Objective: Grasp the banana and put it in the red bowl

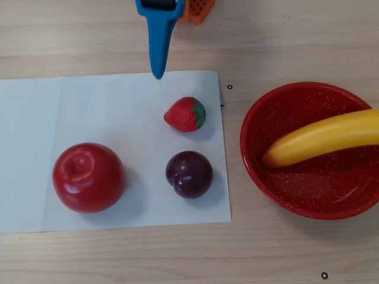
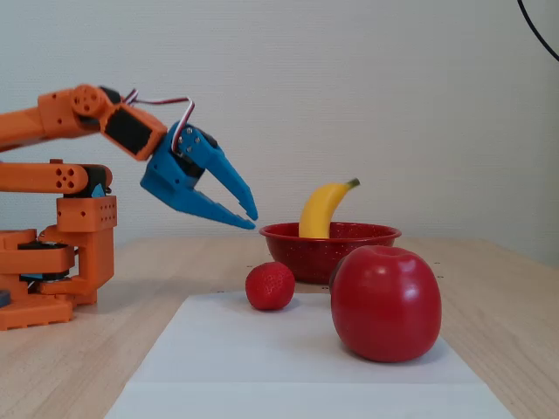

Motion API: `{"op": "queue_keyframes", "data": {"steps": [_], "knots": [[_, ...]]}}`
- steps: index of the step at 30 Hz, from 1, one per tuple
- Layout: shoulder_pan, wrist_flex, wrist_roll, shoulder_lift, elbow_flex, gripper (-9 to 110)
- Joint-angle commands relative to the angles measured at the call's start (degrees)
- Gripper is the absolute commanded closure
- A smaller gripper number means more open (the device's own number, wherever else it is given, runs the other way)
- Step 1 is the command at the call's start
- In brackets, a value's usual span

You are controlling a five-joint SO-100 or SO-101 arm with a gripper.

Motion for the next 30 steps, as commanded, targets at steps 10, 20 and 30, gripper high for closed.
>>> {"op": "queue_keyframes", "data": {"steps": [10, 20, 30], "knots": [[-1.67, -15.82, 4.13, 8.7, 16.0, 101], [-1.23, 2.46, -4.83, 8.7, 16.08, 101], [-2.02, 9.05, -7.91, 8.7, 16.08, 101]]}}
